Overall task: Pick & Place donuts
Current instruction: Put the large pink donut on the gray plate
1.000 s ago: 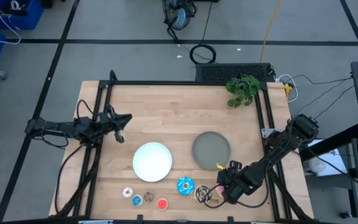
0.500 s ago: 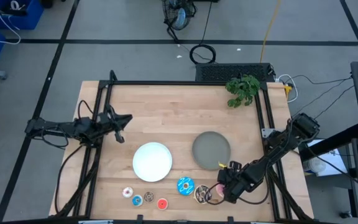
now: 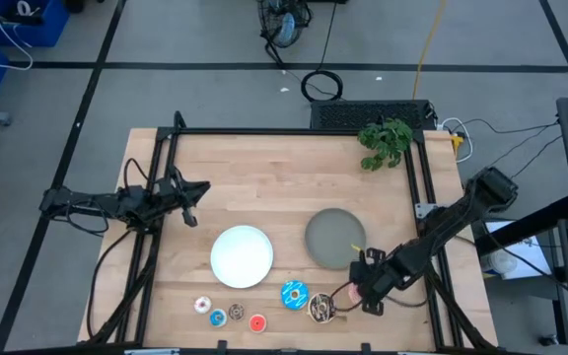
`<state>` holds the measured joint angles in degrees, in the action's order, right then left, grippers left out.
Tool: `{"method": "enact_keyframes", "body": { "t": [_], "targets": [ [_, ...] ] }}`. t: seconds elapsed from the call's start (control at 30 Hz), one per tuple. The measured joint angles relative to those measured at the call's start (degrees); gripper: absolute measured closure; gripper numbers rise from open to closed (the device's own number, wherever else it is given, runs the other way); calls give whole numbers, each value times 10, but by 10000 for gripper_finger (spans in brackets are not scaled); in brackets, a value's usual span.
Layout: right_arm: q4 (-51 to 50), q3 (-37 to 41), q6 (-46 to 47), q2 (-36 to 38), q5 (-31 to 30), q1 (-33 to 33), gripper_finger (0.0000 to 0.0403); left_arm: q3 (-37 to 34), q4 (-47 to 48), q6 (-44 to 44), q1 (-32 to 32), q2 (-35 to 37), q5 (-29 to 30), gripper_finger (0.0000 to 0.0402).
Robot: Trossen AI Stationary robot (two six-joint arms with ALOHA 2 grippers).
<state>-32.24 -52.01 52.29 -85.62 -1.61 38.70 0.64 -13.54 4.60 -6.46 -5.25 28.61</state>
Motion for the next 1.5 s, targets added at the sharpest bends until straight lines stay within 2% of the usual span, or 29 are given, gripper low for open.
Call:
{"method": "enact_keyframes", "body": {
  "t": [0.1,0.3,0.43,0.57,0.67,0.93,1.5],
  "targets": [
    [-21,0,-20,46,5,-16,378,0,0,0,0,0,0,364],
    [-76,-31,-47,125,31,-51,396,0,-2,0,0,0,0,364],
    [-146,-84,-76,153,8,-67,392,0,-5,0,0,0,0,364],
    [-199,-131,-121,159,-37,-76,393,0,-5,0,0,0,0,364],
    [-219,-157,-133,160,-41,-81,394,0,-5,0,0,0,0,364],
    [-323,-230,-61,160,-26,-99,395,0,3,1,0,0,0,364],
    [-327,-234,-54,142,-19,-74,395,0,-2,-3,0,0,-5,364]
  ]
}}
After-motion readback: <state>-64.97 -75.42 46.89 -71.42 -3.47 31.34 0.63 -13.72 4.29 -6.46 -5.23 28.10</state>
